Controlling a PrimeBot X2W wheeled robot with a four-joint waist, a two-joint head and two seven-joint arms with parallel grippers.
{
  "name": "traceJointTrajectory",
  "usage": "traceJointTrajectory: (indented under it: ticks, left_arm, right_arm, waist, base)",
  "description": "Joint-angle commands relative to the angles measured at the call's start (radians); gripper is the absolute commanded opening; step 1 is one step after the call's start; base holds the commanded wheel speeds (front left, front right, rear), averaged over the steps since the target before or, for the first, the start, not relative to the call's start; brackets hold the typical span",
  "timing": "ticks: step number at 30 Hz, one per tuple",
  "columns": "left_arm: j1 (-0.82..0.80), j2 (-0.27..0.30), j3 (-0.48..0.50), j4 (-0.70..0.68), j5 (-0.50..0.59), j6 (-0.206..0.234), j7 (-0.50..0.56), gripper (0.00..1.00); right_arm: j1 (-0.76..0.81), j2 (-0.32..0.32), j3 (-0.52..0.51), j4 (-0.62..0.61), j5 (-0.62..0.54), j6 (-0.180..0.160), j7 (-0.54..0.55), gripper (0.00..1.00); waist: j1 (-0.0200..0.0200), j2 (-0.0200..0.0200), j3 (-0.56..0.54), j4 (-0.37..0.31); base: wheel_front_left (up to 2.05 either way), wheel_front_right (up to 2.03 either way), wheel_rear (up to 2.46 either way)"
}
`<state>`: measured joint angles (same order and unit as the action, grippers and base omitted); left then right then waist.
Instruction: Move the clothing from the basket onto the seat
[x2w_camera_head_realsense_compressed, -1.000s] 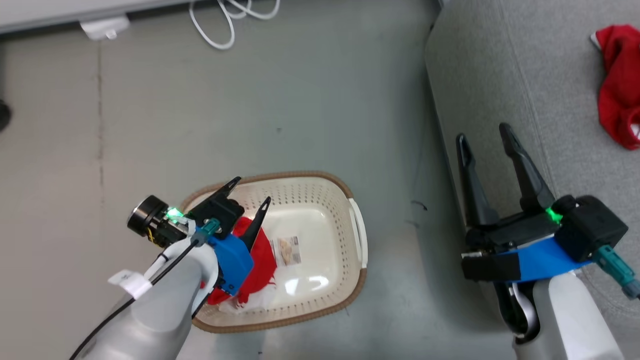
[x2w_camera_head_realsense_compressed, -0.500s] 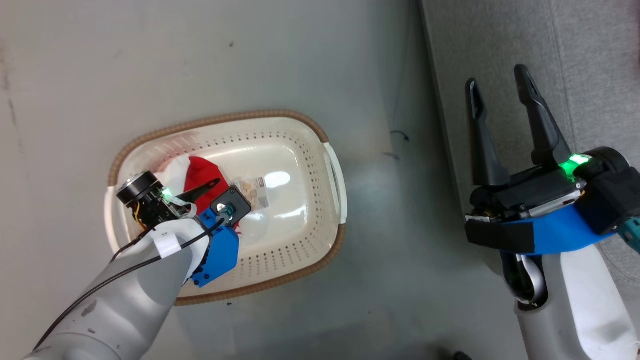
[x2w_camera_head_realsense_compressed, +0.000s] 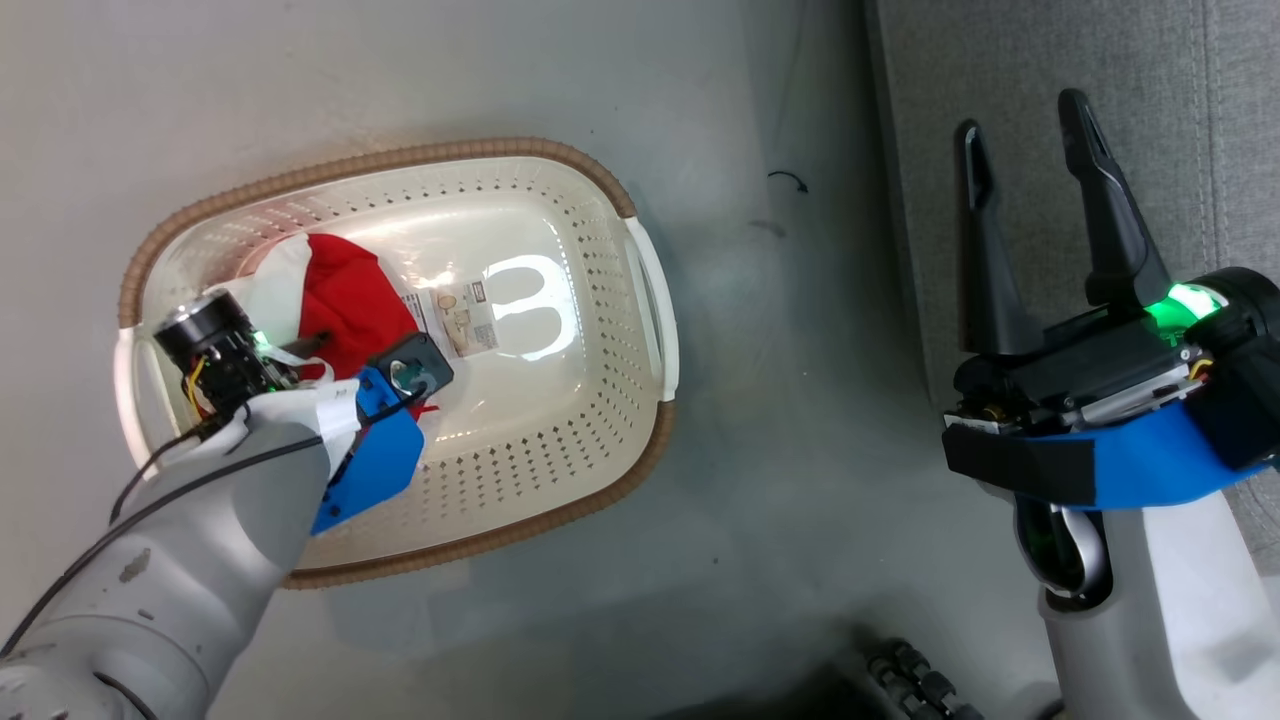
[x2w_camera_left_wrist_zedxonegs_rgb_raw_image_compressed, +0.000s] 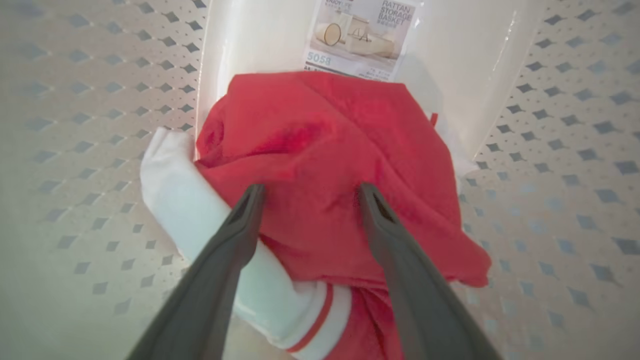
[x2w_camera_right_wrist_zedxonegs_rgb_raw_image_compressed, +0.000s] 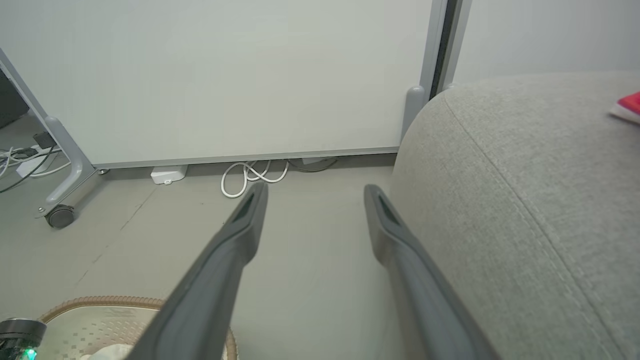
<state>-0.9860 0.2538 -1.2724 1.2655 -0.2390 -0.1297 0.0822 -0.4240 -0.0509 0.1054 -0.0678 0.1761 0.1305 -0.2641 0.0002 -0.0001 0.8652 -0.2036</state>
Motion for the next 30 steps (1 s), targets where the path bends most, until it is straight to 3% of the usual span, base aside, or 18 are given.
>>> traceJointTrajectory:
  ticks: [1,8,15,16,17,18,30]
  left_arm:
    - [-0.025,0.009,-0.003,0.006,0.02,-0.001,0.025,1.0]
    - [-0.062,0.012,-0.009,0.015,0.065,-0.001,0.137,1.0]
    - [-0.078,0.013,-0.01,0.012,0.037,-0.001,0.19,1.0]
    - [-0.073,0.012,-0.01,0.013,0.042,-0.001,0.2,0.88]
    - [-0.069,0.013,-0.01,0.01,0.041,-0.001,0.201,0.4]
    - [-0.072,0.013,-0.01,0.002,0.035,-0.001,0.188,0.0]
    - [-0.054,-0.019,-0.01,-0.016,0.012,-0.001,0.106,0.0]
  right_arm:
    - [-0.017,0.001,0.001,-0.009,-0.013,0.0,-0.001,1.0]
    - [-0.029,0.001,0.008,-0.042,-0.042,0.0,-0.001,1.0]
    - [-0.029,0.001,0.003,-0.081,-0.059,0.0,-0.001,1.0]
    - [-0.026,0.001,0.002,-0.086,-0.061,0.0,-0.001,1.0]
    - [-0.025,0.001,0.003,-0.089,-0.064,0.0,-0.001,1.0]
    - [-0.024,0.001,0.003,-0.092,-0.067,0.0,-0.001,1.0]
    - [-0.036,0.001,-0.003,-0.082,-0.08,0.0,-0.001,1.0]
  waist:
    - [-0.0002,0.0001,0.016,-0.004]
    - [-0.0002,0.0001,0.071,-0.014]
    - [-0.0002,0.0001,0.117,-0.014]
    - [-0.0002,0.0001,0.119,-0.013]
    - [-0.0002,0.0001,0.121,-0.012]
    - [-0.0002,0.0001,0.122,-0.011]
    - [-0.0002,0.0001,0.089,0.008]
  base:
    - [0.0,0.0,0.0]
    - [0.0,0.0,0.0]
    - [0.0,0.0,0.0]
    - [0.0,0.0,0.0]
    - [0.0,0.0,0.0]
    - [0.0,0.0,0.0]
    - [0.0,0.0,0.0]
